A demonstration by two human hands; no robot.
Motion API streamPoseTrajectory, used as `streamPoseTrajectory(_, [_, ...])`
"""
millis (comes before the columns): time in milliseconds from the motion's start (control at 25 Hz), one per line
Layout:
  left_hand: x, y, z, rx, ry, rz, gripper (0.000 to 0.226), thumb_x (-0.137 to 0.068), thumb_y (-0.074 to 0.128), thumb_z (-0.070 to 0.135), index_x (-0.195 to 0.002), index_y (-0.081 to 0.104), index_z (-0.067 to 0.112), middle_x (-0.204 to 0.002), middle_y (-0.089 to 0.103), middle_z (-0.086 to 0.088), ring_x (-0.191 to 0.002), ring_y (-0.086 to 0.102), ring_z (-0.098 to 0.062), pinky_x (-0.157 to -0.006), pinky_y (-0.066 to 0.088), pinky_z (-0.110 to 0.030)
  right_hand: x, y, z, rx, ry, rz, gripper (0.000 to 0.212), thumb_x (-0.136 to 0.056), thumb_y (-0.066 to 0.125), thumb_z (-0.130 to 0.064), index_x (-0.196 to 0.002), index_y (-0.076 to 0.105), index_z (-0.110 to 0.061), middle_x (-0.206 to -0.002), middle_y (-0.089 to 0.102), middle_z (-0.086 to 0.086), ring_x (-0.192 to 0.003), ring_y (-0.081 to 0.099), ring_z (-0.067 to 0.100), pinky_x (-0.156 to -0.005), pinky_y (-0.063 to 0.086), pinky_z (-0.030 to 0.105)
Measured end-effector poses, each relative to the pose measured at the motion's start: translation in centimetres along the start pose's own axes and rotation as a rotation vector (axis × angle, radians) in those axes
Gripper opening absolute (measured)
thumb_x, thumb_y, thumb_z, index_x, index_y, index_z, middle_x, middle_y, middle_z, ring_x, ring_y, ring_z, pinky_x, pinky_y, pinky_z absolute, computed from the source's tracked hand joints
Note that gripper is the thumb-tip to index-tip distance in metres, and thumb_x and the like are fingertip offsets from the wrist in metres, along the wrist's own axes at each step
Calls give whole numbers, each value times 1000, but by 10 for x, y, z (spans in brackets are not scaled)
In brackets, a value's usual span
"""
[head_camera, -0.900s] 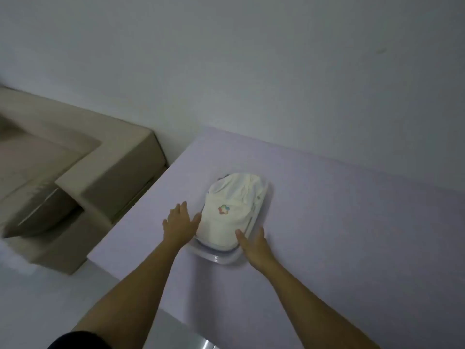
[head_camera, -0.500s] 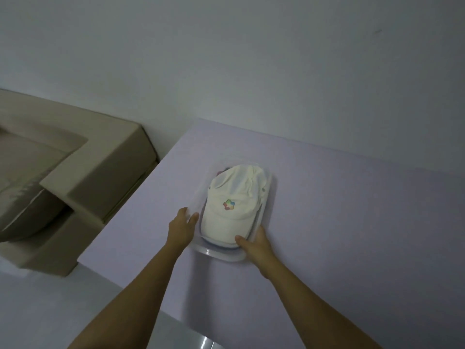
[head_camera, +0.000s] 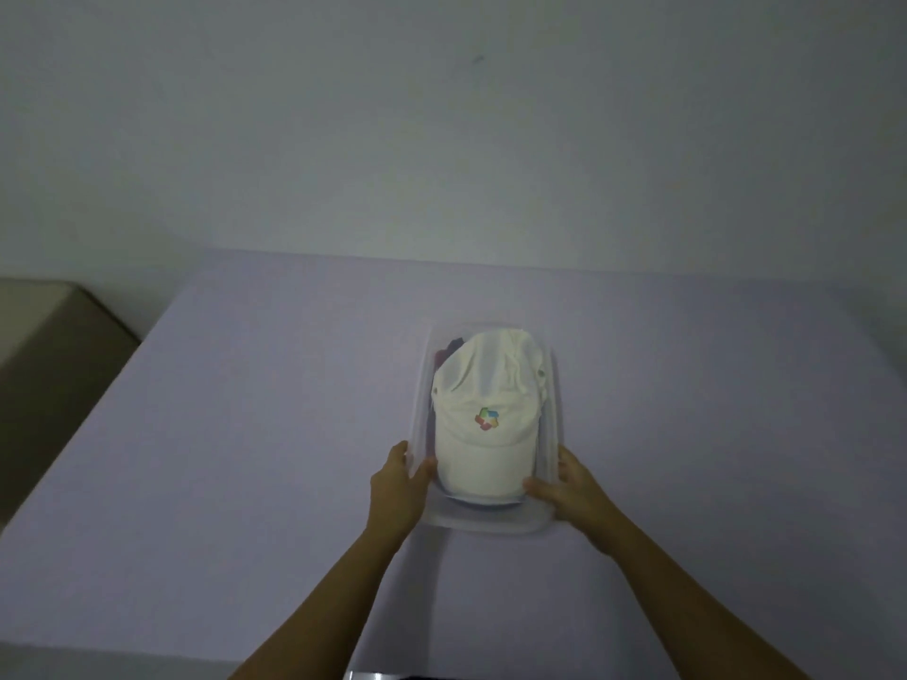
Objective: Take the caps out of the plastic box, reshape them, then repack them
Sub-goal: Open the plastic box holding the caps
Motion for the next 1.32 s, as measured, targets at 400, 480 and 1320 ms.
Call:
streamPoseTrajectory(400, [21,31,-1,-116,-8,63,68,-89,56,39,-141,33,3,-142,45,-17,-129,45,-32,-106,36,-39,11,-26,29,22,32,23,93,-68,76,-52,-142,28,-24,-139,43,-9,-124,44,12,-109,35,33])
streamPoseTrajectory(480, [21,27,-11,-136,-113,106,71,-81,64,45,-129,43,-2,-124,53,-19,-116,52,-34,-94,45,-38,11,-20,26,-20,16,74,75,-82,67,-41,-142,25,-25,-129,44,-10,-117,44,10,-101,35,26])
streamPoseTrajectory(1320, [26,15,7,-95,-195,70,48,-78,68,37,-53,35,12,-51,35,1,-47,33,-10,-45,27,-21,0,-15,33,16,51,168,84,-87,56,-47,-149,7,-19,-152,29,5,-137,32,24,-111,28,36])
Point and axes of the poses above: each hand's wrist, its own x-axis away from the middle knuckle, its own y-axis out of the palm, z = x × y, the point moved 5 cm from there along -x, towards the middle knuckle
